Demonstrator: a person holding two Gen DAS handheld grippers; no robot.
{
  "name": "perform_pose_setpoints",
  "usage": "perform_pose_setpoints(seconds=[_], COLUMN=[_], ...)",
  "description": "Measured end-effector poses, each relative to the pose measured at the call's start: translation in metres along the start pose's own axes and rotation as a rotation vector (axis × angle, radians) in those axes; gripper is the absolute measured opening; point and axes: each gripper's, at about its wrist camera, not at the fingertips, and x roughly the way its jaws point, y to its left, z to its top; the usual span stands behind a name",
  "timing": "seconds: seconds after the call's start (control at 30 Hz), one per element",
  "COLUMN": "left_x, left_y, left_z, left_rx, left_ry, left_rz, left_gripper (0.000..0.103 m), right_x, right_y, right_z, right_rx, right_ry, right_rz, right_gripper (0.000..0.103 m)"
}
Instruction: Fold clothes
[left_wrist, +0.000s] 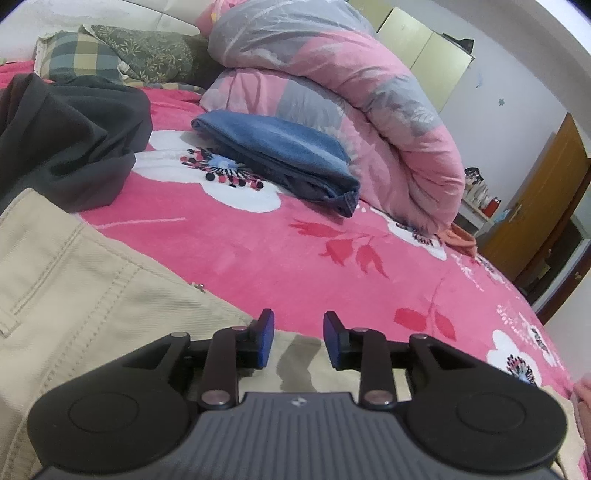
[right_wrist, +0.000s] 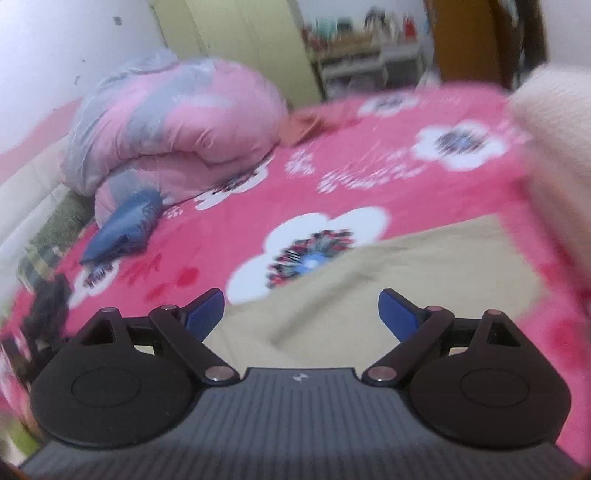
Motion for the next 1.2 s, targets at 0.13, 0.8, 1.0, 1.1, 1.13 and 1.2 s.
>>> perform_pose_setpoints(seconds=[0.13,0.8,1.0,1.1,1.13,1.2], left_x=[-0.003,0.034,0.040,0.040,0.040,0.039], left_y=[0.003,-0.098,-0.085,-0.084,-0.084,-0.084], left_z=[0.000,-0.031,-0.034,-0.033,-0.033,-0.032], left_rx=[-0.021,0.227,0.157,0.157,0.156,0.153], left_ry=[-0.011,0.090,0.103,0.102,0.102,0.102], left_rz=[-0.020,-0.066,-0.109,-0.109,-0.109,-0.110], left_gripper=[0.033,0.049,0.050,0.050,0.050,0.049], right_x=[-0.075,0.043,0.116,0.118,0.119,0.106], right_y=[0.006,-0.138,-0.166,-0.157,-0.154,-0.145], right_z=[-0.080,-0.062,-0.078,-0.080,-0.081,-0.074], right_rx=[-0.159,0.592,0.910,0.897,0.893,0.846], right_ry=[-0.065,-0.031,0.030,0.012,0.007,-0.052], right_rz=[-0.187,-0.005,0.046,0.024,0.016,-0.001], right_gripper=[0.091,0.052,0.042,0.002,0.001,0.001])
